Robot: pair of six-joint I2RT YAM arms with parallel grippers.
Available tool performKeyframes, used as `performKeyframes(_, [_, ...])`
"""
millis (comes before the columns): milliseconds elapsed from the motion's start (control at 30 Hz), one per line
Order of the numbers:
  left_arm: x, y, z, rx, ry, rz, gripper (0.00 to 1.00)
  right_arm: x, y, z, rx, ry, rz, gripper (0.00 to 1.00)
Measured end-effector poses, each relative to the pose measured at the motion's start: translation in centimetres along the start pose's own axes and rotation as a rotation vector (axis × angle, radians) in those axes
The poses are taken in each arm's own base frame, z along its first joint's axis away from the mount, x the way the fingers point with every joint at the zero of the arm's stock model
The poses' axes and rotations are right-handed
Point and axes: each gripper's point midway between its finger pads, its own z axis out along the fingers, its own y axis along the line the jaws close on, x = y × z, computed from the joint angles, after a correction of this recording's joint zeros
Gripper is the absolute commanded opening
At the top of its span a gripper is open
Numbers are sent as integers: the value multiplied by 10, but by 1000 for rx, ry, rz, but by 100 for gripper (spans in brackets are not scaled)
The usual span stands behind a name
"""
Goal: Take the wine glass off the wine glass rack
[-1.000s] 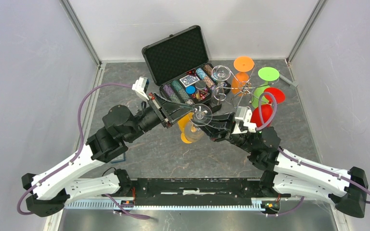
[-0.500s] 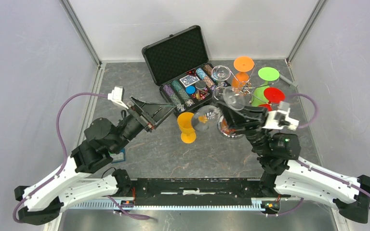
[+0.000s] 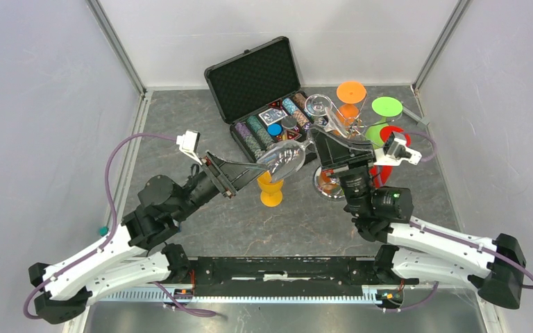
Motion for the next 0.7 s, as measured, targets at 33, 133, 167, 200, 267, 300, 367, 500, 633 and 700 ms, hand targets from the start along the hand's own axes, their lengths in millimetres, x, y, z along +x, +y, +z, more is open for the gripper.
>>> performKeyframes(33, [1, -3, 0, 19, 3, -2, 74, 4, -3, 1, 10, 1, 21, 0])
performKeyframes(133, [-1, -18, -1, 89, 2, -6, 67, 10, -8, 2, 32, -1, 68, 0])
performKeyframes(167, [-3, -24, -1, 112, -4, -8, 65, 11, -9, 3, 36, -4, 81, 0])
performKeyframes(200, [-5, -29, -2, 136, -10, -10, 62, 11, -9, 3, 38, -8, 91, 0])
performKeyframes(267, [-6, -37, -4, 178, -14, -12, 57, 10, -9, 4, 42, -18, 108, 0])
performKeyframes(300, [-6, -40, -4, 194, -15, -13, 54, 7, -9, 4, 44, -28, 117, 0])
performKeyframes(367, [-6, -45, -6, 221, -15, -14, 51, 4, -9, 5, 48, -44, 127, 0])
performKeyframes(500, [-8, -56, -7, 272, -17, -15, 48, -4, -8, 6, 48, -79, 157, 0])
performKeyframes(633, [-8, -61, -4, 297, -17, -17, 45, -5, -6, 7, 37, -99, 182, 0])
performKeyframes(700, [-7, -62, -2, 304, -15, -29, 40, -5, -6, 7, 32, -106, 192, 0])
